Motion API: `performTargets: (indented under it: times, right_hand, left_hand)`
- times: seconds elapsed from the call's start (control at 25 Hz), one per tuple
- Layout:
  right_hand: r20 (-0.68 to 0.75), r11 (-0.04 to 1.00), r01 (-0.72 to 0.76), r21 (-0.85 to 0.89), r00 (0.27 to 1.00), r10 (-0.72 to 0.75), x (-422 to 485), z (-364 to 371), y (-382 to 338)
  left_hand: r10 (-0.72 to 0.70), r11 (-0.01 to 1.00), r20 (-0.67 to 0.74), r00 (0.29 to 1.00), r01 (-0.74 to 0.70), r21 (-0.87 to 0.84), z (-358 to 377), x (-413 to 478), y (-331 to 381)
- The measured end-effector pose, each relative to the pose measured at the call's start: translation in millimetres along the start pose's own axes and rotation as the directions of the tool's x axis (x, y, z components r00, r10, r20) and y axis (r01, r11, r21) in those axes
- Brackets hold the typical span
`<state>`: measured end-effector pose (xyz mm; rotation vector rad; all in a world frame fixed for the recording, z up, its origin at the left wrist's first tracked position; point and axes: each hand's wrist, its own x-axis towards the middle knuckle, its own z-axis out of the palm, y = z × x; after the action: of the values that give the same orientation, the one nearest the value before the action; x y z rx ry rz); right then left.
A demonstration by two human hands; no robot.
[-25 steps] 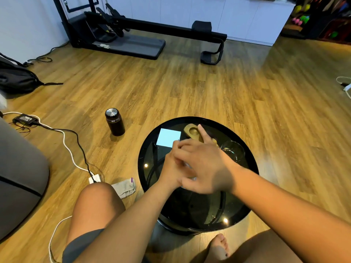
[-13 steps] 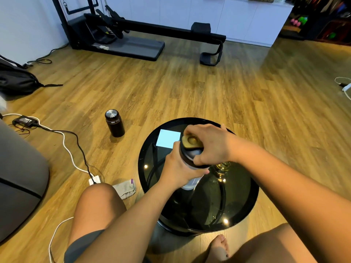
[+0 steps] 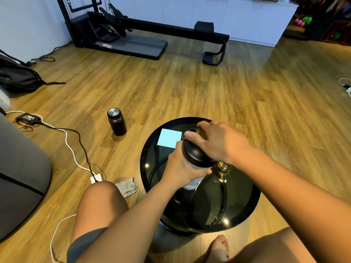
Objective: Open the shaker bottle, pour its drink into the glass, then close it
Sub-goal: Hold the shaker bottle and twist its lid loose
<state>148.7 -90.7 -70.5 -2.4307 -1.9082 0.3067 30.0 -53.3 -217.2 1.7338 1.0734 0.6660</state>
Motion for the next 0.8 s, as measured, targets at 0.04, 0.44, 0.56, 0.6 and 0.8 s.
performTargets:
  times: [0.04,0.44,0.56,0.6,0.8]
  right_hand:
    - [0.081,0.998,-0.023,-0.056,0.996,0.027,5,2,-2]
    - [0.101,0.88,0.452,0.143,0.878,-0.467,-14,20,-8]
    - [-0.146,0.808,0.502,0.31,0.864,-0.481,-19,24,-3]
    - [-0.273,0.81,0.489,0.324,0.868,-0.415,-16,22,1]
    - [0.02,0.995,-0.045,-0.093,0.999,0.047,9,10,2]
  left_hand:
    - [0.0,1.0,-0.003,1.0,0.0,0.005,0,0,1]
    - [0.02,0.999,0.035,0.999,-0.019,-0.038,3,-1,-4]
    - [0.031,1.0,0.015,0.999,-0.031,0.005,3,-1,-1]
    - [0.03,0.999,0.008,1.0,-0.03,0.022,2,-1,0]
    - [-0.029,0.999,-0.015,0.999,0.029,0.013,1,-1,-1]
